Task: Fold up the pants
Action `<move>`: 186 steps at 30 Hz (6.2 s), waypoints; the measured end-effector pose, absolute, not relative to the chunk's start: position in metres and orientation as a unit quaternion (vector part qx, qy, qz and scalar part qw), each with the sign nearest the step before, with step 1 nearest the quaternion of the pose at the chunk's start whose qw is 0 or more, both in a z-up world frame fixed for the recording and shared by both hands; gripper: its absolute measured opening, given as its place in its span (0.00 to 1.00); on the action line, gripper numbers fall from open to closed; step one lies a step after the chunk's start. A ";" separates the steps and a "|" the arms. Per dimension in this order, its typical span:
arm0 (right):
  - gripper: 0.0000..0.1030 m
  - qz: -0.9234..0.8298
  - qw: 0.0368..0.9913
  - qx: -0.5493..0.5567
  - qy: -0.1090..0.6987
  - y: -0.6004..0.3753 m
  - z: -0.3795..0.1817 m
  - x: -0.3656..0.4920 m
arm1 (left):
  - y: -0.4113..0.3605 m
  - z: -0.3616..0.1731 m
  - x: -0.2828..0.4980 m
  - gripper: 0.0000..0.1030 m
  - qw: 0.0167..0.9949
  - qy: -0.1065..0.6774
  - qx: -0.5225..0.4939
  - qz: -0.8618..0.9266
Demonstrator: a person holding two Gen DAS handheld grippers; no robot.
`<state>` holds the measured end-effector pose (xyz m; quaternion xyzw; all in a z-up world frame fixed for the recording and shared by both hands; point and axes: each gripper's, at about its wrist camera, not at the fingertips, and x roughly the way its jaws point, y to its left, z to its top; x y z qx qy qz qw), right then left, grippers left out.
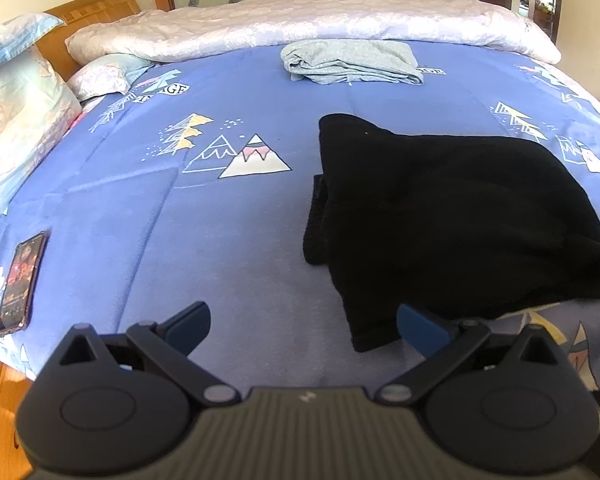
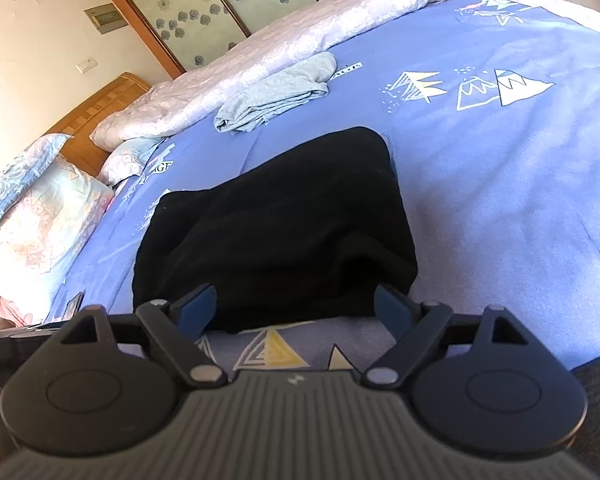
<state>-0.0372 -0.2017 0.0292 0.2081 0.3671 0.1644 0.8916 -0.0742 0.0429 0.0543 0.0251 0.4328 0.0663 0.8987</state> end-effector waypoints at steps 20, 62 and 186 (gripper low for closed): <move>0.89 0.145 0.897 0.192 0.370 -0.200 0.029 -0.037 | 0.046 0.046 -0.070 1.00 0.889 0.440 0.063 0.111; 0.89 0.130 0.897 0.221 0.359 -0.234 0.001 0.012 | 0.105 0.012 0.050 1.00 0.867 0.463 -0.131 -0.131; 0.94 0.255 0.873 0.121 0.399 -0.063 0.078 -0.023 | 0.101 0.119 -0.070 1.00 0.903 0.366 -0.031 0.221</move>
